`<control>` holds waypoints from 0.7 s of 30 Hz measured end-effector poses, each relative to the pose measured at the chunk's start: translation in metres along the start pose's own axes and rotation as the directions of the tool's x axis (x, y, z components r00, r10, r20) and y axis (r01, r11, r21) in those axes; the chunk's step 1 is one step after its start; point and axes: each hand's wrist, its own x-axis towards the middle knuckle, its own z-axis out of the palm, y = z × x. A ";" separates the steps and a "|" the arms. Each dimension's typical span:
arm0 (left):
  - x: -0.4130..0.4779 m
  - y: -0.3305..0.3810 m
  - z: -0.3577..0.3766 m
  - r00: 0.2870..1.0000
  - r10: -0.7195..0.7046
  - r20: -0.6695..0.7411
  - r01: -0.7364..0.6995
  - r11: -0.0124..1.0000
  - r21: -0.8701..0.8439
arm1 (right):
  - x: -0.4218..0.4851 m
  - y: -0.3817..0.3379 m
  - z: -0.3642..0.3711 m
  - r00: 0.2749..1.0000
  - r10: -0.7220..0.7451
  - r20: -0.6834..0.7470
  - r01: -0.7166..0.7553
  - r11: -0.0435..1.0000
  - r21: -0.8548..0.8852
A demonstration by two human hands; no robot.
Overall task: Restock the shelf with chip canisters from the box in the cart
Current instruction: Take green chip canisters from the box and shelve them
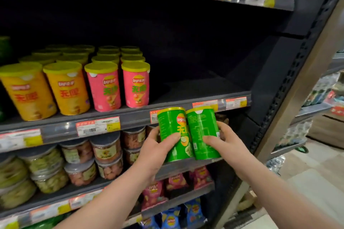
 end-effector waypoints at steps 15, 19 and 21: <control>0.045 0.043 0.042 0.926 0.134 -0.352 -0.158 0.987 -0.040 | 0.165 -0.075 -0.009 0.931 -0.244 0.272 0.253 0.967 0.001; 0.050 0.044 0.051 0.890 0.146 -0.432 -0.192 0.979 -0.066 | 0.195 -0.080 -0.004 0.895 -0.293 0.336 0.332 0.941 -0.064; 0.051 0.043 0.055 0.872 0.148 -0.466 -0.200 0.978 -0.063 | 0.208 -0.081 0.002 0.883 -0.291 0.367 0.349 0.932 -0.100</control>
